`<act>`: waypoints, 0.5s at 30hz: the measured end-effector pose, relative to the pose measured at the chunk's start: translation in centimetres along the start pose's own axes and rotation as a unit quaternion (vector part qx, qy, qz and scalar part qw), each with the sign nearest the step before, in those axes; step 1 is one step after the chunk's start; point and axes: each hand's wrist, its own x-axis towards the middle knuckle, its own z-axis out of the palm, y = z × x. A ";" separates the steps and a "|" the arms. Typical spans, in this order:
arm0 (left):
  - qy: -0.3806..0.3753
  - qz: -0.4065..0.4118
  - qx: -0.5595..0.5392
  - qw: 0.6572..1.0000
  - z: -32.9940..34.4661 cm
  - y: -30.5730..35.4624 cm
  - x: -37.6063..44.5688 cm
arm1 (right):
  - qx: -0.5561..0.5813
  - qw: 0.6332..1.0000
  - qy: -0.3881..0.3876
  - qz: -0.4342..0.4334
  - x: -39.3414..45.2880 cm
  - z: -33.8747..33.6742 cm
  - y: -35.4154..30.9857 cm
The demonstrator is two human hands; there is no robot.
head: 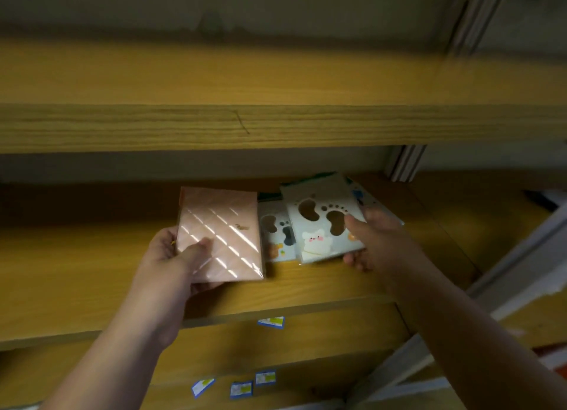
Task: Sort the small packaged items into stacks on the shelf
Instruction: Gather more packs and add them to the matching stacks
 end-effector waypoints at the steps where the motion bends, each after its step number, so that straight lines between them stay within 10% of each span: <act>1: -0.002 -0.003 -0.002 1.000 0.6 -0.2 -0.2 | 0.031 0.999 0.000 0.011 -0.9 -0.6 0.2; 15: -0.023 0.006 0.002 1.000 10.1 -0.8 -9.6 | 0.145 0.989 0.014 0.024 -9.1 -10.0 2.5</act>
